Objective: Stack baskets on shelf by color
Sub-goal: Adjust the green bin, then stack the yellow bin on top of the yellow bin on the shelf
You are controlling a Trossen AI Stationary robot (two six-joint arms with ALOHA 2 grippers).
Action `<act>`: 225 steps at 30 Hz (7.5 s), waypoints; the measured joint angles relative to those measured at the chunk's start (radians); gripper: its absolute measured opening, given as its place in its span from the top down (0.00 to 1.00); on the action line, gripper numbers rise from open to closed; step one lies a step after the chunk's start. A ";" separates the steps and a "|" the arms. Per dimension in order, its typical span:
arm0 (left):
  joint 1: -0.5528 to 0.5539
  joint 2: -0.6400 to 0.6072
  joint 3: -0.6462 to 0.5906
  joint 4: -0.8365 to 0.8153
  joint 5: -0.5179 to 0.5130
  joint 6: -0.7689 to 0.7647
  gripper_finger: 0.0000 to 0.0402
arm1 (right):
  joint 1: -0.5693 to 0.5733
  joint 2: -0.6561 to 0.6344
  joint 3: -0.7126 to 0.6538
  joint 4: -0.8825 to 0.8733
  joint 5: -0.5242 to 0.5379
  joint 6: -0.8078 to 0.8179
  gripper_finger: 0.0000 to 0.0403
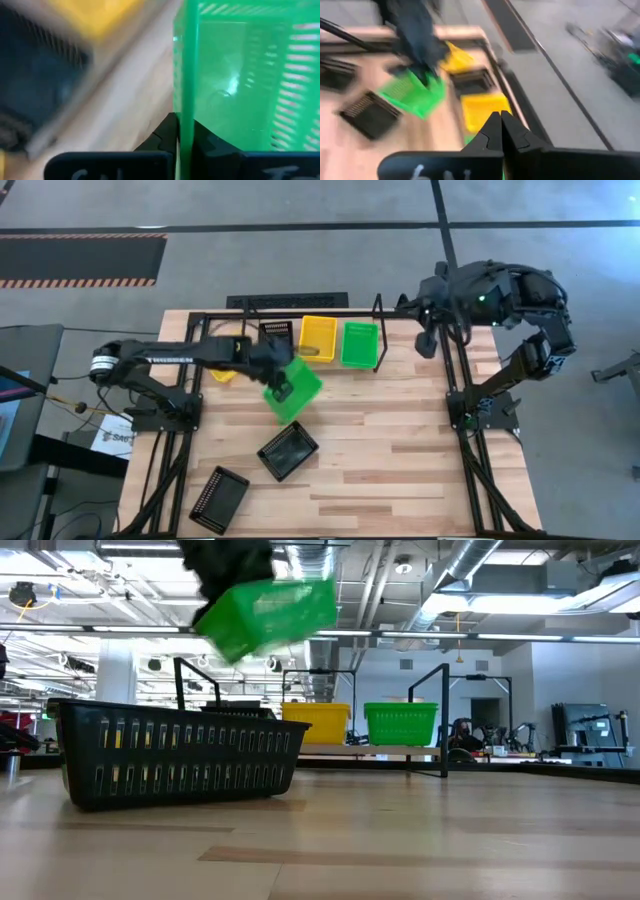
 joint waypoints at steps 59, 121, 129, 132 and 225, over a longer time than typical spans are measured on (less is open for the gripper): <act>-0.207 0.006 -0.389 -0.104 0.035 -0.786 1.00 | 0.000 0.079 -0.001 -0.134 0.261 0.039 0.99; 0.461 -0.302 -0.165 -0.529 -0.251 0.012 0.53 | 0.001 0.045 0.001 -0.095 0.264 0.062 0.99; 0.653 -0.355 -0.256 -0.415 -0.234 0.041 0.53 | 0.001 0.045 0.001 -0.089 0.264 0.085 0.99; 0.735 -0.345 -0.258 -0.402 -0.216 0.054 0.53 | 0.001 0.045 0.001 -0.089 0.264 0.092 0.99; 0.798 0.072 -0.258 -0.227 -0.073 -0.016 0.53 | 0.028 0.045 0.001 -0.134 0.208 0.046 0.99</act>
